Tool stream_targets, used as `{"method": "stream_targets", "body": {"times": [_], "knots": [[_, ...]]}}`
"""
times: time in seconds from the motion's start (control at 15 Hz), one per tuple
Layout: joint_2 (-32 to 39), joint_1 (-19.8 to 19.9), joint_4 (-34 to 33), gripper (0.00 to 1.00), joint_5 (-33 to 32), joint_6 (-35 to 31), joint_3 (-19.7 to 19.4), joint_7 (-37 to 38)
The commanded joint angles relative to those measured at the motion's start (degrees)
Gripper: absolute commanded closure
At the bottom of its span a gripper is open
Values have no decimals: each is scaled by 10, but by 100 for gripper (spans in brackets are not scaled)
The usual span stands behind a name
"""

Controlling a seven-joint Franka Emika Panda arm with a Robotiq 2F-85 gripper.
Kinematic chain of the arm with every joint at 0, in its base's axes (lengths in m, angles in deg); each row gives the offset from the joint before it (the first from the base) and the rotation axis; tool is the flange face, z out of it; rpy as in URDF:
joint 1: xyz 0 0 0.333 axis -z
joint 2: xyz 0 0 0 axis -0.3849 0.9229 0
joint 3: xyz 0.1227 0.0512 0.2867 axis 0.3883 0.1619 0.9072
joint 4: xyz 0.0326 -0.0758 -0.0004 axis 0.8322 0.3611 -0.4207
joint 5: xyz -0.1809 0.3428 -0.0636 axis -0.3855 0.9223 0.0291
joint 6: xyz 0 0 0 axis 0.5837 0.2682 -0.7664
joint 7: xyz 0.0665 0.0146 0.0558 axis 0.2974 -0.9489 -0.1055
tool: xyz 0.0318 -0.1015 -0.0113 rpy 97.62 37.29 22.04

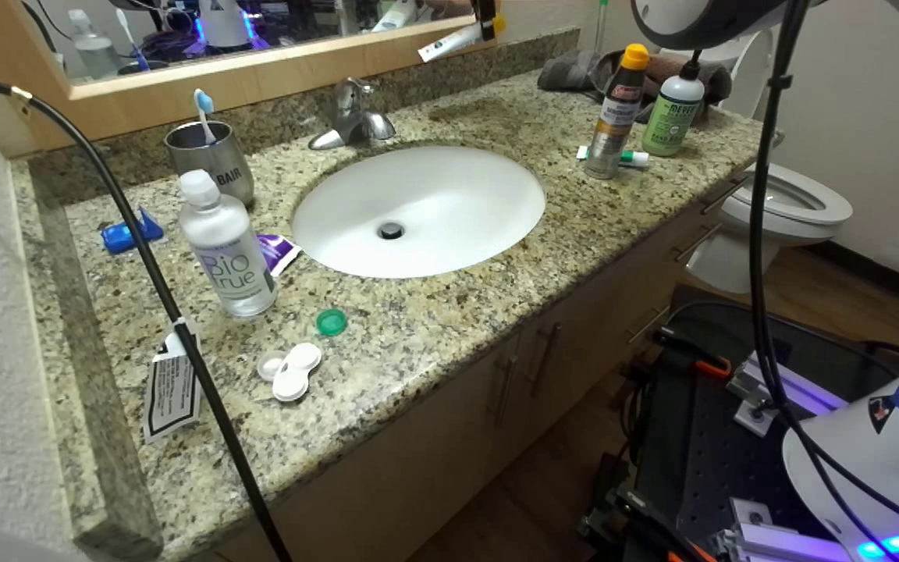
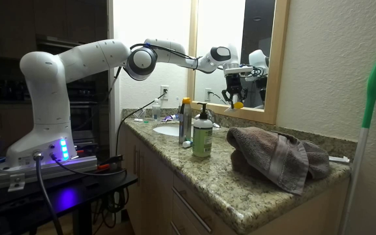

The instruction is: Move the two bottles to the bottom of the counter and then move the squeeze tube a forward

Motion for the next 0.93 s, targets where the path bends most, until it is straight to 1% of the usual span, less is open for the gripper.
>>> {"method": "stream_targets", "body": {"times": [0.0,0.33,0.47,0.53,0.6,0.67,0.73,0.87], "knots": [[59,31,-27,77,-7,-11,-15,-101],[120,87,-20,77,-8,-59,-26,-245],[140,113,-18,77,-7,-77,-24,-331],[124,118,16,77,-11,-105,-28,-356],[132,113,16,77,-13,-119,-31,-368],[109,106,4,77,2,-78,-25,-333],[107,107,6,52,3,-81,-25,-339],[107,107,5,52,2,-81,-25,-337]]}}
